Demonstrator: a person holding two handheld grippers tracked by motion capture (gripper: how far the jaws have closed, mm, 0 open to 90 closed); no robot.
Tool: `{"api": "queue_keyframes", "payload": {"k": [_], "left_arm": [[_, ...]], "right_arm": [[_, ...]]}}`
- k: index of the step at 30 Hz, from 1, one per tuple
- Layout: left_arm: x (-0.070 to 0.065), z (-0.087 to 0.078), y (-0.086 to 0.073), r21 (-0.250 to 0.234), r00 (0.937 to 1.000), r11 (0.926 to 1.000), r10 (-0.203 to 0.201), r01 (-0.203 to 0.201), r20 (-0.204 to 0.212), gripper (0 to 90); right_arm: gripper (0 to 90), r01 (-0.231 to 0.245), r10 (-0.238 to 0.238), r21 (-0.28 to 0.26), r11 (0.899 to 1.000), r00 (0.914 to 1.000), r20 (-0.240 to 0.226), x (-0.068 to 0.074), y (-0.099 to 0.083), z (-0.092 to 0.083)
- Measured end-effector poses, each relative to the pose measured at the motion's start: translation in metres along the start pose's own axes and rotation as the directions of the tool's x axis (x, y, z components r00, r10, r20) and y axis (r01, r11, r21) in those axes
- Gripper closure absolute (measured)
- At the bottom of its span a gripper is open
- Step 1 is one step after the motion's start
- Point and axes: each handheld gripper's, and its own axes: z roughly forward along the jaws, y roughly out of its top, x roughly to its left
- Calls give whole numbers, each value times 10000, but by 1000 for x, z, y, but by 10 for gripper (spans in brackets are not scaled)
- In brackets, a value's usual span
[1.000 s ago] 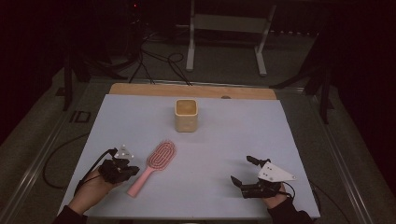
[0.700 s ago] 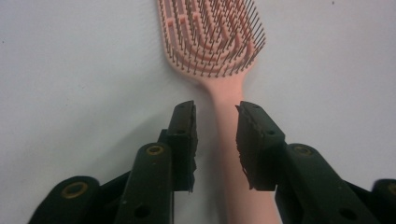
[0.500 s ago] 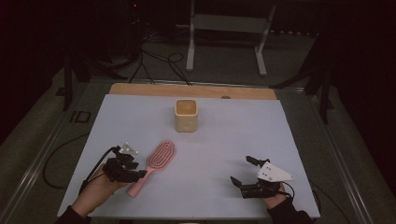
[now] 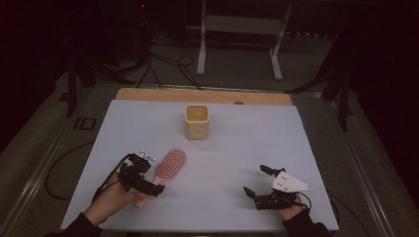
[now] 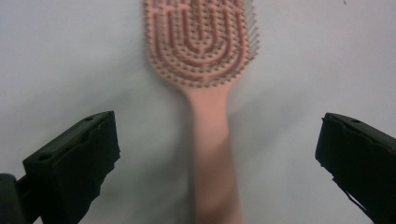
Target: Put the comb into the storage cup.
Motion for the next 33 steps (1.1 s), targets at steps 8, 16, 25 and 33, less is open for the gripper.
{"api": "queue_keyframes", "payload": {"k": [8,16,25,33], "left_arm": [[-3,8,12,928,10000,9957,44,-45,21,23],[3,16,18,1571,9994,9875,-175,126,293,184],[6,24,23,1706,9996,9851,-231,204,141,425],[6,33,28,2100,9993,9771,-286,333,-252,505]], "right_arm": [[88,31,-31,29,10000,10000,-44,1,0,0],[88,27,-26,72,10000,10000,-92,2,0,1],[88,58,-57,104,9999,9999,-98,2,0,1],[88,126,-125,50,9999,9999,-74,2,0,0]]}}
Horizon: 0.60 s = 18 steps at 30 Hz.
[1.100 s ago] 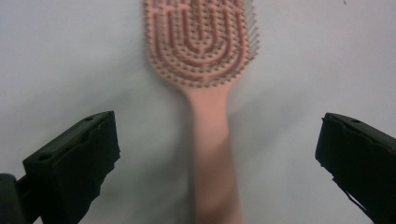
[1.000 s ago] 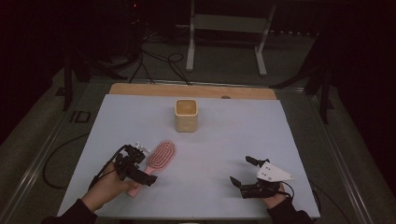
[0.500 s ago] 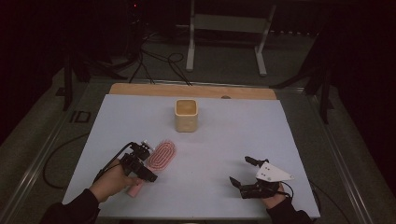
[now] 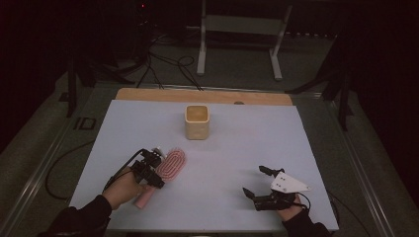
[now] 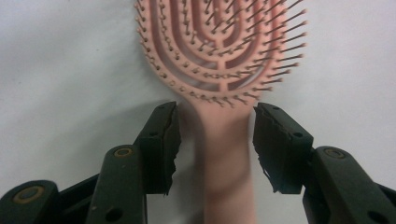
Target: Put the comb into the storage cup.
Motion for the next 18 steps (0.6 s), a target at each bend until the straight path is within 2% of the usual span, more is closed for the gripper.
{"api": "queue_keyframes", "payload": {"k": [4,7,9,14,18], "left_arm": [[-1,1,1,50,9999,10000,15,-14,-147,557],[-1,1,1,89,10000,10000,15,-14,-69,594],[-1,1,1,136,9999,9999,26,-24,-129,658],[3,1,2,253,10000,9997,-50,48,72,677],[5,1,2,202,9998,9998,45,-49,209,692]], "right_arm": [[88,-31,31,44,10000,10000,-28,0,0,0],[88,-31,31,-6,10000,10000,-10,0,0,0],[88,-37,37,31,10000,10000,-23,0,0,0],[88,-50,50,19,10000,10000,-39,0,0,1],[88,-19,19,-4,10000,10000,-6,0,0,0]]}}
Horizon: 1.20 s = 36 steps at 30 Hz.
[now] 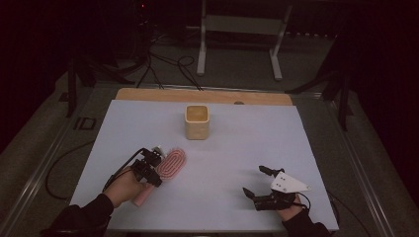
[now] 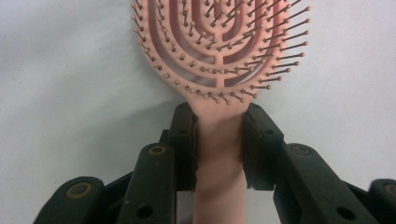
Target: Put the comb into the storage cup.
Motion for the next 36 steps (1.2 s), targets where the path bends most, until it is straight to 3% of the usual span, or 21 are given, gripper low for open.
{"api": "queue_keyframes", "payload": {"k": [14,22,28,36], "left_arm": [[4,-4,-11,-773,9974,9960,497,-456,520,702],[0,-17,-14,-1337,9951,9884,803,-719,583,703],[-2,-31,-13,-1921,9915,9762,1142,-1002,628,703],[-10,-48,-10,-2691,9856,9529,1599,-1397,544,703]], "right_arm": [[88,-33,33,16,10000,10000,-11,0,0,0],[88,-54,54,-45,10000,10000,18,-1,0,0],[88,-73,73,-31,10000,10000,5,-1,0,0],[88,-63,63,4,10000,10000,19,0,0,0]]}}
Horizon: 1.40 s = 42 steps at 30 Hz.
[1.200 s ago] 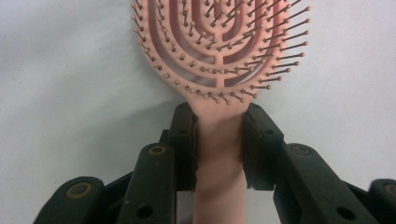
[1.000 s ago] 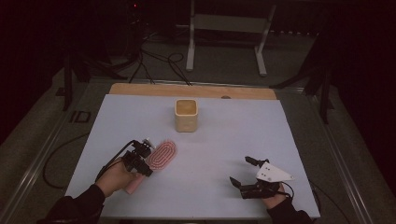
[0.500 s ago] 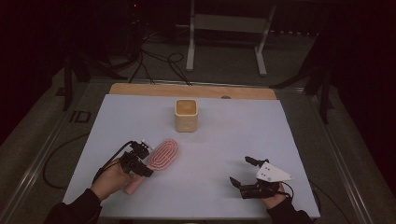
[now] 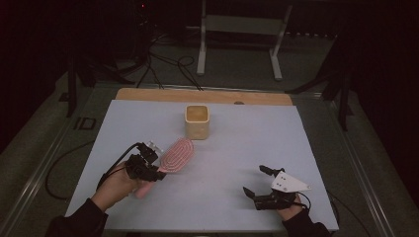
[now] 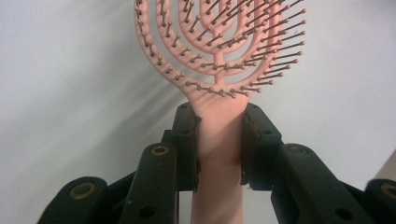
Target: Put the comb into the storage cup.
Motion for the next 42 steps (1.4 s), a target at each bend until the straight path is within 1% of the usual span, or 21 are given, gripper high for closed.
{"api": "queue_keyframes", "payload": {"k": [5,10,14,16,17,18,20,21,23,24,26,27,31,32,34,35,37,38,39,41,42], "left_arm": [[-1,-7,5,-472,10000,9989,69,-66,52,703],[-2,-13,10,-965,9999,9952,148,-147,0,704],[-4,-17,13,-1487,9995,9884,306,-310,-53,703],[-4,-19,16,-1604,9995,9866,300,-311,-95,704],[-5,-20,17,-1747,9993,9840,316,-350,-221,703],[-5,-21,18,-1786,9995,9835,271,-294,-157,704],[-5,-23,21,-1953,9990,9801,296,-354,-322,704],[-5,-24,23,-1962,9992,9799,325,-364,-228,704],[-6,-26,25,-2165,9989,9755,333,-398,-335,704],[-6,-27,27,-2220,9991,9743,340,-391,-266,704],[-7,-29,29,-2373,9985,9705,346,-438,-430,704],[-7,-29,31,-2427,9986,9690,376,-453,-365,704],[-8,-32,37,-2793,9980,9587,418,-536,-480,703],[-8,-32,39,-2830,9983,9578,404,-508,-425,704],[-9,-33,42,-3022,9977,9516,422,-562,-528,704],[-8,-33,44,-3018,9978,9515,490,-605,-456,704],[-9,-34,47,-3189,9971,9455,511,-662,-555,704],[-8,-35,49,-3194,9971,9452,533,-682,-551,704],[-9,-36,50,-3329,9965,9404,495,-691,-668,704],[-8,-38,54,-3454,9971,9360,510,-677,-572,704],[-9,-39,55,-3584,9963,9308,499,-716,-694,704]], "right_arm": [[88,-23,23,11,10000,10000,-25,0,0,0],[88,-36,36,5,10000,10000,-32,0,0,1],[88,-43,43,-5,10000,10000,-41,0,0,1],[88,-46,46,-15,10000,10000,-38,0,0,1],[88,-48,48,-15,10000,10000,-38,0,0,1],[88,-45,45,-11,10000,10000,-40,0,0,1],[88,-49,49,-13,10000,10000,-33,0,0,1],[88,-50,50,-15,10000,10000,-38,0,0,1],[88,-43,43,-16,10000,10000,-44,0,0,1],[88,-48,48,-14,10000,10000,-43,0,0,1],[88,-68,68,-13,10000,10000,-38,0,0,1],[88,-59,59,-13,10000,10000,-29,0,0,1],[88,-66,66,-21,10000,10000,-31,0,0,1],[88,-68,68,-13,10000,10000,-27,-1,0,1],[88,-71,71,0,10000,10000,-31,-1,0,0],[88,-62,62,-4,10000,10000,-30,-1,0,1],[88,-55,55,-3,10000,10000,-26,-1,0,1],[88,-56,56,-13,10000,10000,-22,-1,0,1],[88,-53,53,-19,10000,10000,-15,-1,0,0],[88,-40,40,-33,10000,10000,-21,-1,0,0],[88,-30,30,-43,10000,10000,-17,-1,0,0]]}}
